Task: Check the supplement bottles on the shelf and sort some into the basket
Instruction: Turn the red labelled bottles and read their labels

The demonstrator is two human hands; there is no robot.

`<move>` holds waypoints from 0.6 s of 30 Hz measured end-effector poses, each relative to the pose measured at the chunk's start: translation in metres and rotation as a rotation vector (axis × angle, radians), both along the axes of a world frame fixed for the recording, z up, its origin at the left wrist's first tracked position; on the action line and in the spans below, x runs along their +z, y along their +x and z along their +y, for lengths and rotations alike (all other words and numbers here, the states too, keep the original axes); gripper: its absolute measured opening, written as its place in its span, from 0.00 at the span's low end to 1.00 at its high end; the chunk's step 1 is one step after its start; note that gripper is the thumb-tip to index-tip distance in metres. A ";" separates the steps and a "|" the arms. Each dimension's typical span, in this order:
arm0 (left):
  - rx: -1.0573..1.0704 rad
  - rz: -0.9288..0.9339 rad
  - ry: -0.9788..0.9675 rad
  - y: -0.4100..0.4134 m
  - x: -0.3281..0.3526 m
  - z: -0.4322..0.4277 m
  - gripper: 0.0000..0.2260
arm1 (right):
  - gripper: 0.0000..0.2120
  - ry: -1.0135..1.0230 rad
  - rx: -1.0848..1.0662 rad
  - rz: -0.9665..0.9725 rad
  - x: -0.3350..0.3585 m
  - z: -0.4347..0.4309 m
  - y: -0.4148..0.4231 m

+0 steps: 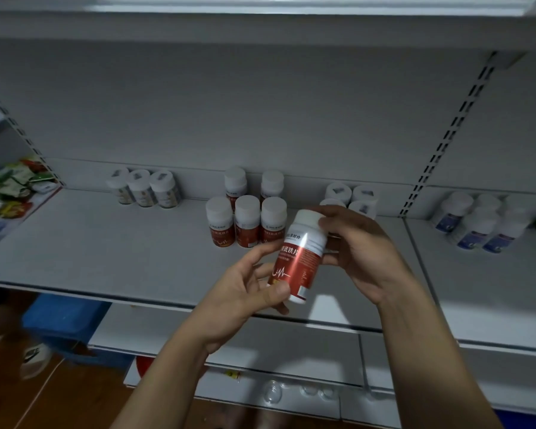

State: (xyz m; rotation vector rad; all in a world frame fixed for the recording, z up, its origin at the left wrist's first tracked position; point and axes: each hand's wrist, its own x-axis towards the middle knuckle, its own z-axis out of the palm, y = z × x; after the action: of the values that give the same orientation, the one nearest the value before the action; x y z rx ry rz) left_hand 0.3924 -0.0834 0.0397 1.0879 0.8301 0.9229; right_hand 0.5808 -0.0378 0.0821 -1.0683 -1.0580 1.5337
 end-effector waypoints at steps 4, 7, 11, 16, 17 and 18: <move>0.023 0.047 0.038 0.001 -0.002 0.004 0.42 | 0.10 -0.001 0.006 -0.034 0.001 0.002 0.003; 0.131 0.146 0.131 0.002 0.000 0.003 0.40 | 0.07 0.005 0.001 -0.082 0.003 0.001 0.003; 0.261 0.370 0.252 0.006 0.006 -0.001 0.38 | 0.06 0.033 -0.021 -0.111 0.004 0.000 0.000; 0.241 0.501 0.290 0.006 0.007 -0.005 0.31 | 0.08 0.057 -0.018 -0.155 0.002 0.001 -0.002; 0.242 0.570 0.310 0.005 0.006 -0.002 0.28 | 0.09 0.069 -0.009 -0.180 0.002 0.001 -0.003; 0.245 0.648 0.339 0.004 0.005 0.001 0.26 | 0.11 0.079 -0.003 -0.204 0.001 0.001 -0.003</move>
State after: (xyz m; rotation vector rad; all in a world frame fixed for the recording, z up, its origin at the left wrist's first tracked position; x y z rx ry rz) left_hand 0.3964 -0.0824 0.0451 1.6493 1.3944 0.9427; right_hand 0.5773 -0.0367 0.0829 -1.1883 -1.2449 1.3900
